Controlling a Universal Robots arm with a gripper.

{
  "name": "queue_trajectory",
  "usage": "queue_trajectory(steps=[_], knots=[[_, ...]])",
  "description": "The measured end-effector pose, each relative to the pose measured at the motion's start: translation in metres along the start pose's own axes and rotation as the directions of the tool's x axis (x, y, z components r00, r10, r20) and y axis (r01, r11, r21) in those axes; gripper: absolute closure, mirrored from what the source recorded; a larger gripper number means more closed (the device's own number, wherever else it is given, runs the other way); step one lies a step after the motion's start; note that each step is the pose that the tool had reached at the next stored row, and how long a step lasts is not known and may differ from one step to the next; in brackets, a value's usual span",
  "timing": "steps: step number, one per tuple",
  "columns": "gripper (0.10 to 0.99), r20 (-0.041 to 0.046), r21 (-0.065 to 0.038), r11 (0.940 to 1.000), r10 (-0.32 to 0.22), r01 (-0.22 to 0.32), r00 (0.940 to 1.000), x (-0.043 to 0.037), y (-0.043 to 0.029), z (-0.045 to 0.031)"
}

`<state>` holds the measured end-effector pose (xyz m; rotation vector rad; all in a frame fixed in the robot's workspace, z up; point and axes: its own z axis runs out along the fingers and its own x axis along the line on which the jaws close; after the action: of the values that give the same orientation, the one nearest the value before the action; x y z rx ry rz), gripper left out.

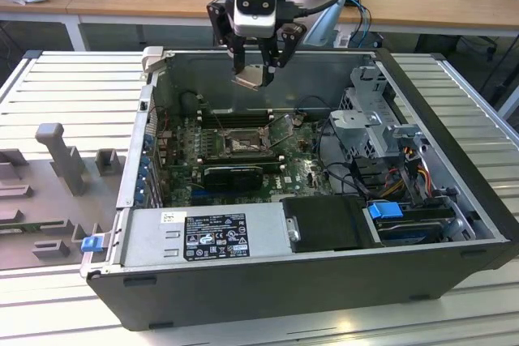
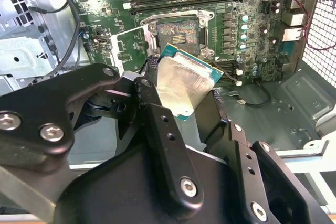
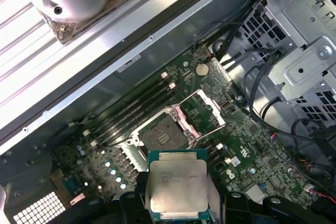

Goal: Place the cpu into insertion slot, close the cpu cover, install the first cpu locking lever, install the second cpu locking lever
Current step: 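Place the cpu into insertion slot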

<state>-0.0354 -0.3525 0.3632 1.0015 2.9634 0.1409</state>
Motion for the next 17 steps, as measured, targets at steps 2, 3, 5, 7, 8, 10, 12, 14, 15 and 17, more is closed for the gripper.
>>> queue_trajectory(steps=[2, 3, 5, 7, 8, 10, 12, 14, 15, 17], knots=[[0.561, 0.0004, 0.0, 1.0, 0.005, -0.005, 1.0, 0.0, 0.0, 0.0], [0.561, 0.0008, 0.0, 1.0, 0.009, -0.009, 1.0, 0.0, 0.0, 0.0], [0.561, 0.0016, 0.0, 0.9998, 0.018, -0.018, 0.9998, 0.0, 0.0, 0.0], [0.561, 0.0022, -0.001, 0.9997, 0.024, -0.024, 0.9997, 0.0, 0.0, 0.0], [0.561, 0.0025, -0.001, 0.9996, 0.029, -0.029, 0.9996, 0.0, 0.0, 0.0], [0.561, 0.0031, -0.001, 0.9994, 0.035, -0.035, 0.9994, 0.0, 0.0, 0.0], [0.561, 0.0037, -0.001, 0.9991, 0.042, -0.042, 0.9991, 0.0, 0.0, 0.0], [0.561, 0.0042, -0.001, 0.9989, 0.047, -0.047, 0.9989, 0.0, 0.0, 0.0], [0.561, 0.0044, -0.001, 0.9988, 0.05, -0.05, 0.9987, 0.0, 0.0, 0.0001], [0.561, 0.0052, -0.001, 0.9983, 0.059, -0.059, 0.9982, 0.0, 0.0, 0.0001]])
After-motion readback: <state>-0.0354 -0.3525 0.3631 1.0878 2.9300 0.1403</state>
